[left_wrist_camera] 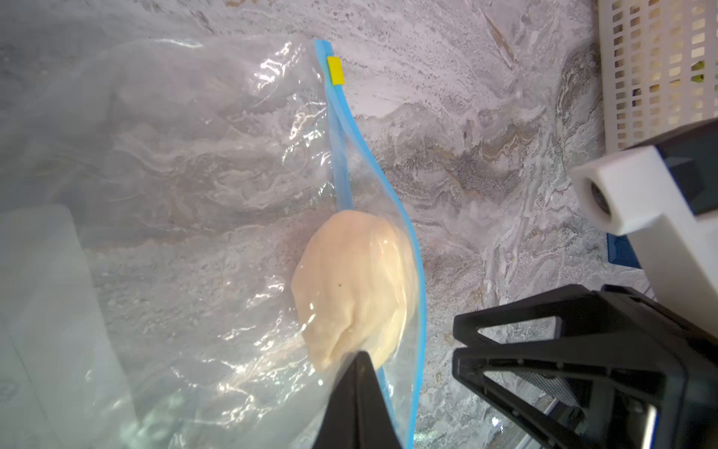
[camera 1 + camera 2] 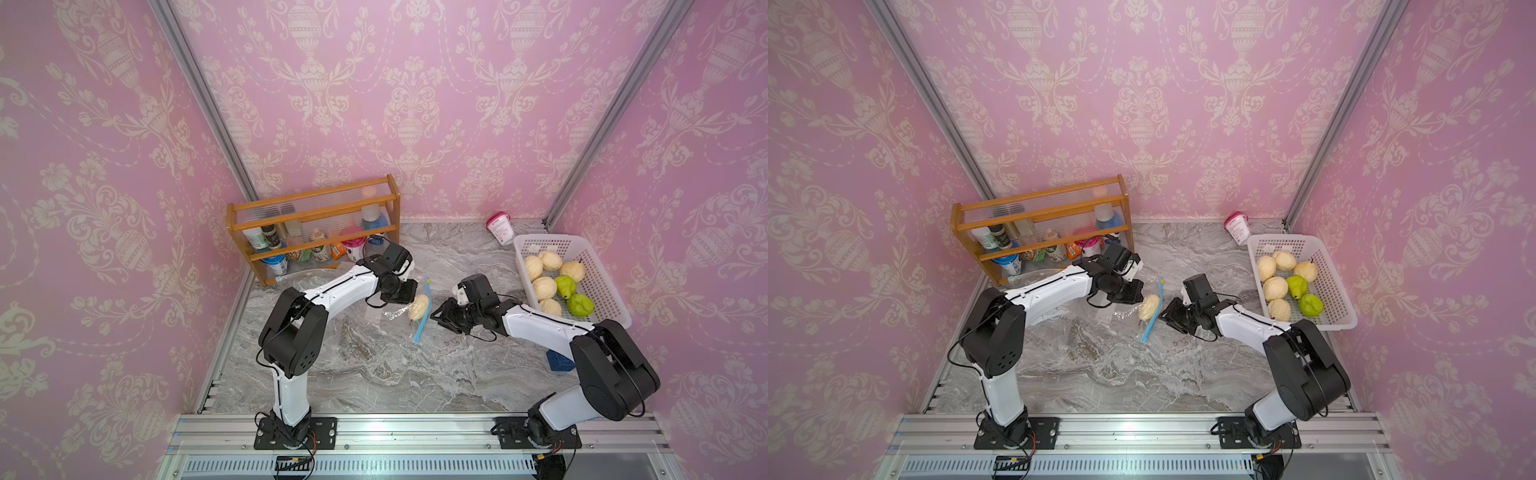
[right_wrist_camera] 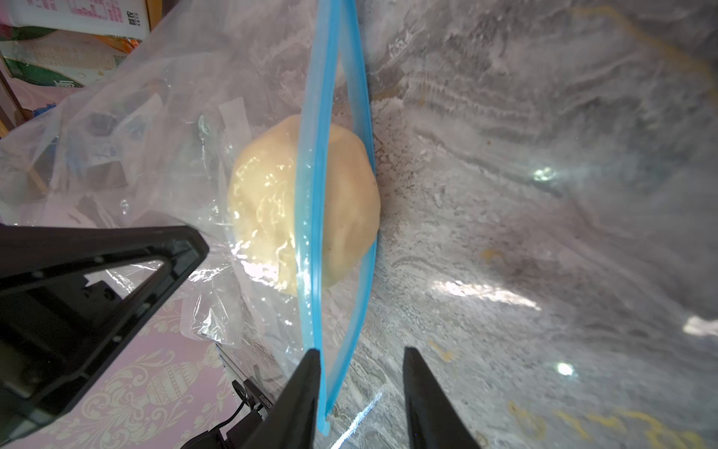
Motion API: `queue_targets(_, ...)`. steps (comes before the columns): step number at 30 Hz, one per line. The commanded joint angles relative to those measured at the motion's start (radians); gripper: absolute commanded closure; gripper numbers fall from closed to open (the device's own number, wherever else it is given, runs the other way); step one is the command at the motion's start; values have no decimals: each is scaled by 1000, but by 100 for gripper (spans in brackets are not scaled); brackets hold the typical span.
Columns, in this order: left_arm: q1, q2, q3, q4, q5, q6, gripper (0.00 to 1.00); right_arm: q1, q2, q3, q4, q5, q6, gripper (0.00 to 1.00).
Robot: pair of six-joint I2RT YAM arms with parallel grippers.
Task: Open the zip-top bag and take out the pear
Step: Pick up the pear from the zipper food storage bag.
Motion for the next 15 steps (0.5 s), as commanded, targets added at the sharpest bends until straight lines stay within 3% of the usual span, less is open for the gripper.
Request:
queue_targets(1,-4,63,-45,83,38,-37,99,6,5,-17,5,16,15,57)
queue_targets(8,-4,129,-121,171,55,-63,100,6,-9,-2,-76,40,-31,53)
queue_targets(15,-5,144,-151,191,52,-65,100,18,-24,33,-162,80,-112,68)
